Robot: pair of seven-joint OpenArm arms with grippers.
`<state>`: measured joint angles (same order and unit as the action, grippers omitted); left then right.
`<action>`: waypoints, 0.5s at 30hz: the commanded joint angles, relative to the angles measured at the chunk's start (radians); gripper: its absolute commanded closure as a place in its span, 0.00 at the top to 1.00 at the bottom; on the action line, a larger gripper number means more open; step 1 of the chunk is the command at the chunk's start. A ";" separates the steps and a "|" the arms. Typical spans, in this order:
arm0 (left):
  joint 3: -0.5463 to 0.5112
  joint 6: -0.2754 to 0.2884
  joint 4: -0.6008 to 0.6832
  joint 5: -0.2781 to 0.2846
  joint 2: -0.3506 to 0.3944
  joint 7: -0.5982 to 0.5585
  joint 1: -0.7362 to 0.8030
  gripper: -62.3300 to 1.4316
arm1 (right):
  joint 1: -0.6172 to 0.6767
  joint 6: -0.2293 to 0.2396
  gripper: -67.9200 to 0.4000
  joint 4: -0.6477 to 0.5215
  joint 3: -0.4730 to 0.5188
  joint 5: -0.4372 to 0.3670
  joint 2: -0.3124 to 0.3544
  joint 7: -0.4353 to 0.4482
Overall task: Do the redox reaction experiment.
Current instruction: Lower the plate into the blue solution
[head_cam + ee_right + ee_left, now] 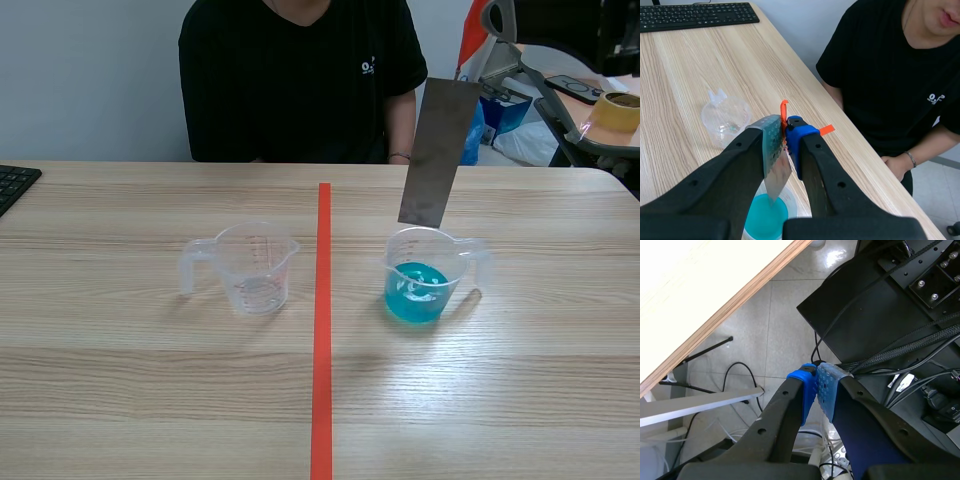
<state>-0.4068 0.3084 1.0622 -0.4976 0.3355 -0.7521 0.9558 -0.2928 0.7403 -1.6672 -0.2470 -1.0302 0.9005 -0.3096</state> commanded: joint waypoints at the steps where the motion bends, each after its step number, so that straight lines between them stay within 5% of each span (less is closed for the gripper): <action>1: -0.010 0.000 0.012 0.006 0.003 -0.007 0.011 0.09 | 0.002 0.005 0.02 -0.010 0.040 -0.021 0.028 0.033; 15: -0.010 0.000 0.012 0.006 0.003 -0.007 0.011 0.09 | 0.050 0.005 0.02 -0.009 0.080 -0.017 0.041 0.047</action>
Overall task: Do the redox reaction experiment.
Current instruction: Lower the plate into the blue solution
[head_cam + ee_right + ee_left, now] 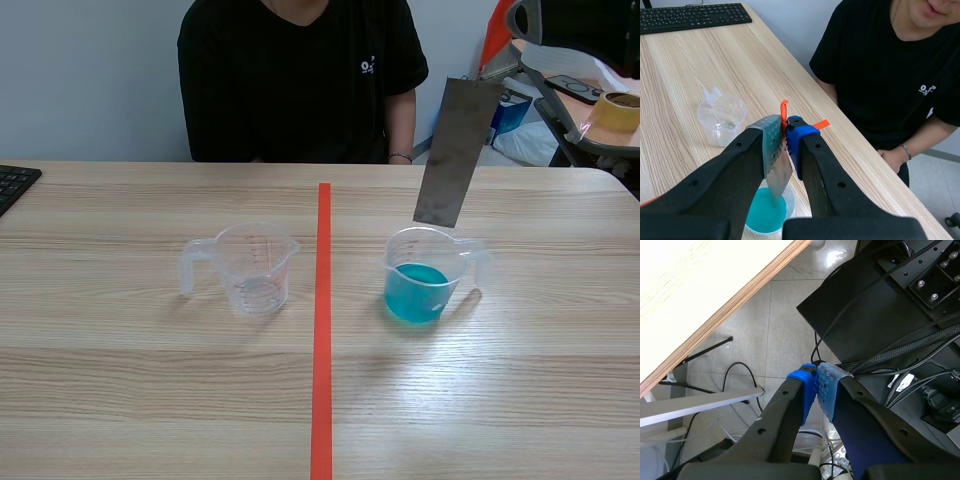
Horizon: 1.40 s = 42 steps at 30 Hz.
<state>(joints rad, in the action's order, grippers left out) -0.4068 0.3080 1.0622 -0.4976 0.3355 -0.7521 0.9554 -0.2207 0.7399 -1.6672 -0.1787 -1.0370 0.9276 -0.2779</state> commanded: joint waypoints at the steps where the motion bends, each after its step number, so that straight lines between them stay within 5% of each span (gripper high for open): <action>1: -0.010 0.000 0.012 0.006 0.003 -0.007 0.011 0.09 | -0.023 0.006 0.02 -0.009 0.012 -0.010 0.014 0.015; 9: -0.010 0.000 0.012 0.006 0.003 -0.008 0.011 0.09 | -0.023 0.006 0.02 -0.009 0.010 0.014 0.003 0.015; 27: -0.010 0.000 0.012 0.006 0.003 -0.008 0.011 0.09 | 0.055 0.006 0.02 -0.005 0.002 0.231 -0.103 0.082; 42: -0.010 0.000 0.012 0.006 0.003 -0.008 0.008 0.09 | 0.055 0.006 0.02 0.137 -0.053 0.385 -0.211 0.140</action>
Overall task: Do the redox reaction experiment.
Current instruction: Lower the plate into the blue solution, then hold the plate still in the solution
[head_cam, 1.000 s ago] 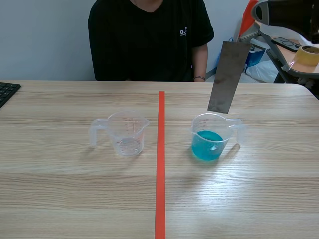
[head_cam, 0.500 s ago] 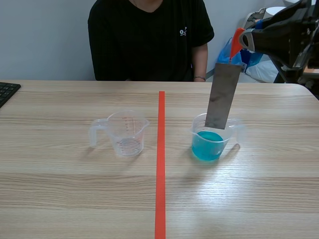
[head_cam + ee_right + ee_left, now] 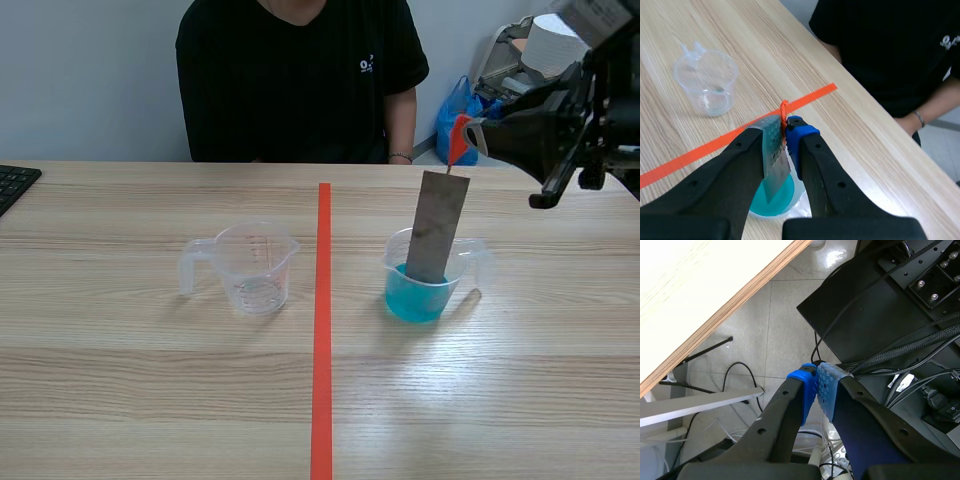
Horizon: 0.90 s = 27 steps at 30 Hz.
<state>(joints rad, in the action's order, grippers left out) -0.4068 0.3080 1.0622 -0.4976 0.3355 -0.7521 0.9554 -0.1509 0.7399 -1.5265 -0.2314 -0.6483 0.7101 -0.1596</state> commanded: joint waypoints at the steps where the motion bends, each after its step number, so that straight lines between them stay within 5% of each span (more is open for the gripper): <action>1: -0.010 0.000 0.012 0.006 0.003 -0.008 0.008 0.09 | -0.016 0.006 0.02 0.008 0.000 0.006 -0.002 0.022; 13: -0.010 0.000 0.012 0.006 0.003 -0.008 0.008 0.09 | -0.016 0.006 0.02 0.084 -0.039 0.146 -0.056 0.089; 27: -0.010 0.000 0.012 0.006 0.003 -0.008 0.008 0.09 | -0.016 0.006 0.02 0.084 -0.039 0.148 -0.056 0.099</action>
